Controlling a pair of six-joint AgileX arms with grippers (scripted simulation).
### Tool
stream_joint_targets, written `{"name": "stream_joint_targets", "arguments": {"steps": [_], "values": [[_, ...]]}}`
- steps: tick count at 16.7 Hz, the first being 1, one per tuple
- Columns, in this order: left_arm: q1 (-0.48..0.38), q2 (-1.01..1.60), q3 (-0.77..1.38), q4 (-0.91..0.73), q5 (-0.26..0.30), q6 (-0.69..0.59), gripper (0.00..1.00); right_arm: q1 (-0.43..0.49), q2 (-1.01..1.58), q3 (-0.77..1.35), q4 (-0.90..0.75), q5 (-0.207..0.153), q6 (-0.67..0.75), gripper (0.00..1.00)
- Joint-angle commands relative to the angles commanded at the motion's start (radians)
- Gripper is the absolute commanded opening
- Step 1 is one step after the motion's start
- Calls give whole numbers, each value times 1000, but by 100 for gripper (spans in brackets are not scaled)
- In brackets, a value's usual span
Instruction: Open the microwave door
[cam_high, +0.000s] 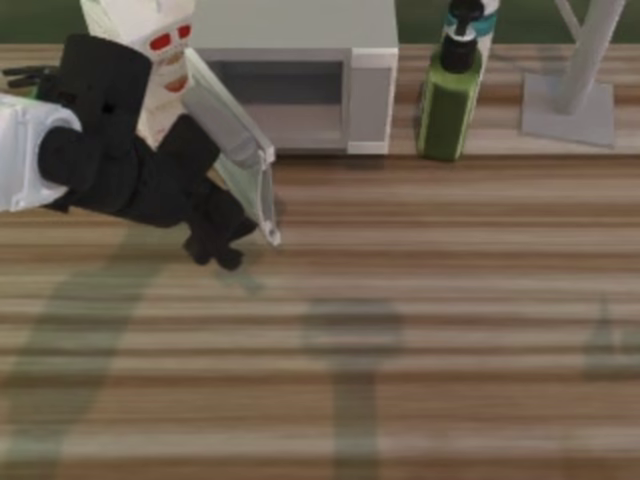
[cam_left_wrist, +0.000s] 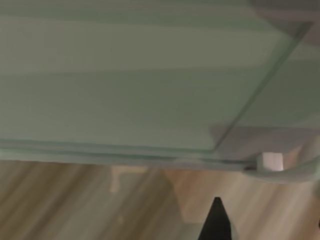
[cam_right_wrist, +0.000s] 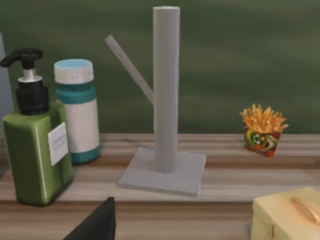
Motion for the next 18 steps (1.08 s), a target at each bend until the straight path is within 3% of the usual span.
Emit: {"name": "stream_joint_targets", "arguments": {"steps": [4,5,18], "values": [[0,0,0,0,0,0,98,0,0,0,0,0,0,100],[0,0,0,0,0,0,100,0,0,0,0,0,0,100],[-14,-109,-21,-72,-15,-18,100,0,0,0,0,0,0,100]]}}
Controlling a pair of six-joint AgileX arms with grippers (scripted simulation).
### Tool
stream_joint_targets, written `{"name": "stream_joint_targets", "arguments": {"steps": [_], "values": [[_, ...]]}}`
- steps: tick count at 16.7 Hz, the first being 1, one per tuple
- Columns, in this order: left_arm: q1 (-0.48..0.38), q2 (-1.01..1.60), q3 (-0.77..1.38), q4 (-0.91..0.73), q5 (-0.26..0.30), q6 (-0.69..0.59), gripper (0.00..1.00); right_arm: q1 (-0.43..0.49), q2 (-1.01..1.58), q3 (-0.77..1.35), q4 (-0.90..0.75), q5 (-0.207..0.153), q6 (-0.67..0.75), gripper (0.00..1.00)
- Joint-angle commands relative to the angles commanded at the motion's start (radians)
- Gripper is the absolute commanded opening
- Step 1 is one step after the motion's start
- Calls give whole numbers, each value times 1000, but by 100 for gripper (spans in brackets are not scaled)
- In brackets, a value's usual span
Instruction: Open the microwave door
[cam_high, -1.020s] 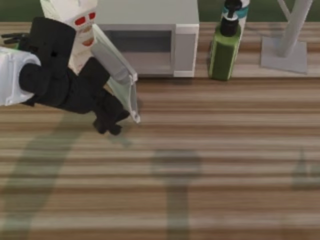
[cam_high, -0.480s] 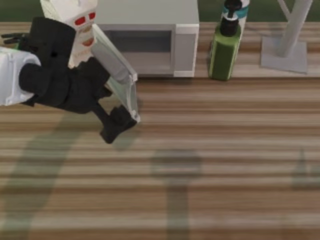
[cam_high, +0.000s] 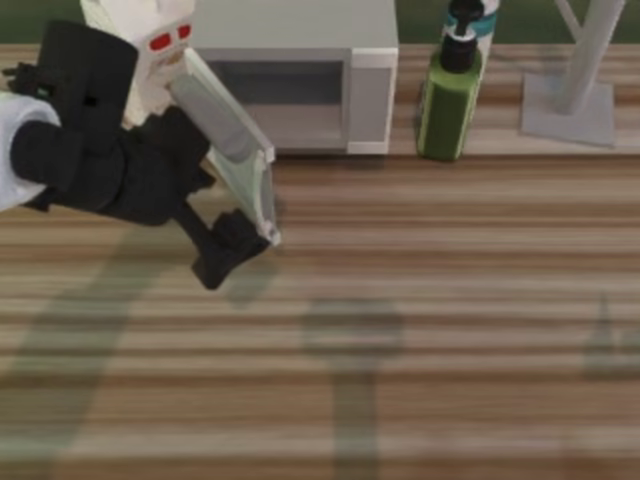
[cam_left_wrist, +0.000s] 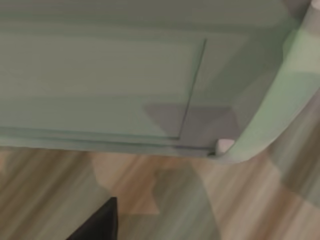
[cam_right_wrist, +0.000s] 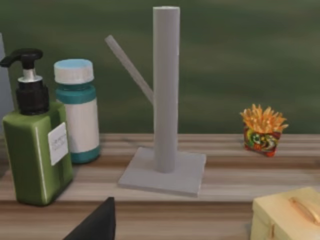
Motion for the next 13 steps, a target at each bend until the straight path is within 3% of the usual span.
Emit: {"name": "stream_joint_targets", "arguments": {"steps": [5,10,13], "values": [[-17,-141,-31,-105,-15,-31,100,0,0,0,0,0,0,100],[-12,-139,-26,-106,-15,-31,100,0,0,0,0,0,0,100],[-32,-89,36,-169,-48,-94,100,0,0,0,0,0,0,100]]}}
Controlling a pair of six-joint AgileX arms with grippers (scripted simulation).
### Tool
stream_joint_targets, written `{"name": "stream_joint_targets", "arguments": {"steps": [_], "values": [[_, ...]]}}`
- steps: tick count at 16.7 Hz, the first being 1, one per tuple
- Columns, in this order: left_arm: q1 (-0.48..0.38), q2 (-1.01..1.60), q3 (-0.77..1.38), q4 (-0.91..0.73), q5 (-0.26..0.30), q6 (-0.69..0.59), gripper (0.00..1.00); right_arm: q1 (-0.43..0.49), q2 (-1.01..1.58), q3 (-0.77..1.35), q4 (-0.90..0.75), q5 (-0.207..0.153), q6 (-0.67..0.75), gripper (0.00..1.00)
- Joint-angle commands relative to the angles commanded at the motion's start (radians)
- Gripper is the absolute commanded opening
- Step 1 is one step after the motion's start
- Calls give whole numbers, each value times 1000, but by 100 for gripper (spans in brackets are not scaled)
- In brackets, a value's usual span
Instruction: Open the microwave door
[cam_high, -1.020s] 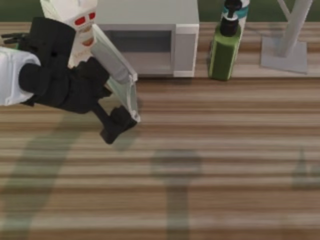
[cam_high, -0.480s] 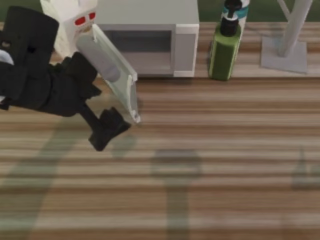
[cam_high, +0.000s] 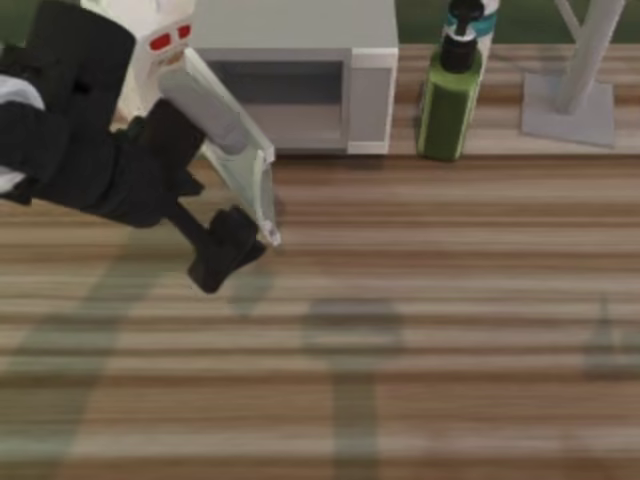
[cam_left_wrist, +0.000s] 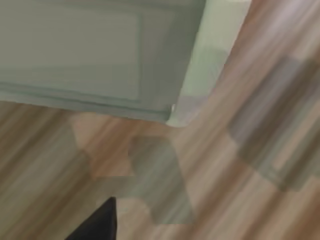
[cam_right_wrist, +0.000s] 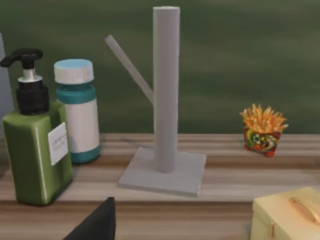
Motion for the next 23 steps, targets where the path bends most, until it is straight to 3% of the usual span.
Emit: {"name": "stream_joint_targets", "arguments": {"steps": [6,17,20,23], "values": [[-96,235,396,-329,-178,-385,100,0,0,0,0,0,0,100],[-296,649,1351,-1044,-623,-1418,100,0,0,0,0,0,0,100],[-328,715,1489,-1176,-708,-1581,100,0,0,0,0,0,0,100],[-342,744,1553,-1237,-747,-1649,100,0,0,0,0,0,0,100]]}}
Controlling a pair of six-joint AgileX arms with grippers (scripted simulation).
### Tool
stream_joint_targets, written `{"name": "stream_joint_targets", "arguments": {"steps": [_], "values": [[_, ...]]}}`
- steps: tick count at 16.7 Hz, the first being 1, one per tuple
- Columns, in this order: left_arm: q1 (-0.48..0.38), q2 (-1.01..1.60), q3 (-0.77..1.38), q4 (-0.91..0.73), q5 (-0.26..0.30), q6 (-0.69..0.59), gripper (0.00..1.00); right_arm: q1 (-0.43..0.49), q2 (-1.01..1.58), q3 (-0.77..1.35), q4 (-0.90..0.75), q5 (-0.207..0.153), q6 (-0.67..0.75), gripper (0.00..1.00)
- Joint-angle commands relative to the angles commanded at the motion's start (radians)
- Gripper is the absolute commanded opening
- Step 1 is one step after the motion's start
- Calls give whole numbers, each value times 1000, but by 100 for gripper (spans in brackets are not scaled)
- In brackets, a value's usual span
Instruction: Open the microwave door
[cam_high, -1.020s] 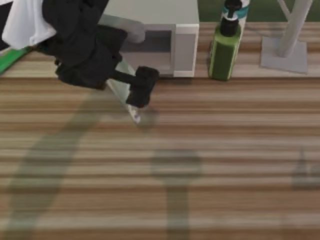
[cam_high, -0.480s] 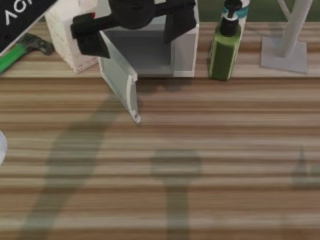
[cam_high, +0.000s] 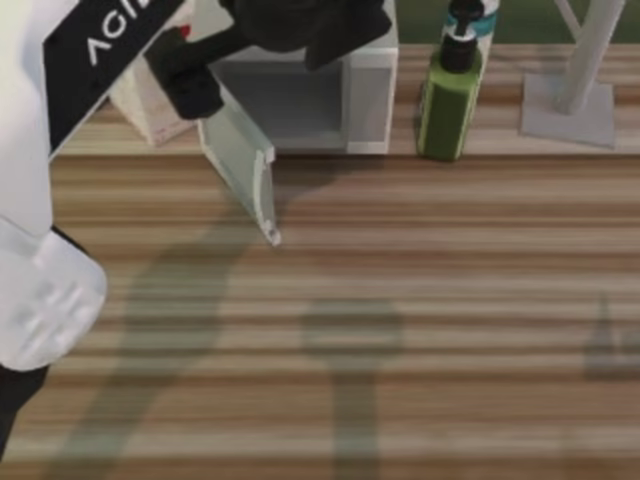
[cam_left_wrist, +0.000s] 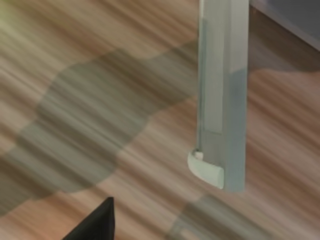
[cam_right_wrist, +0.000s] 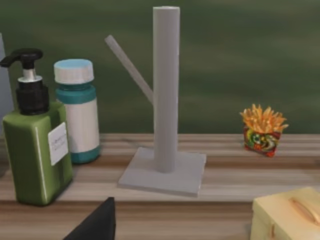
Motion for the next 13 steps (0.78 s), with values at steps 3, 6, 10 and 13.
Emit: {"name": "stream_joint_targets", "arguments": {"steps": [3,6,10,13], "values": [[0,1,2,-2,-1,-2,100,0,0,0,0,0,0,100],[6,12,24,5,1,0,100,0,0,0,0,0,0,100],[16,-2,-65,69,1,16,100,0,0,0,0,0,0,100],[33,-31,-187,168,3,34,100,0,0,0,0,0,0,100]]}}
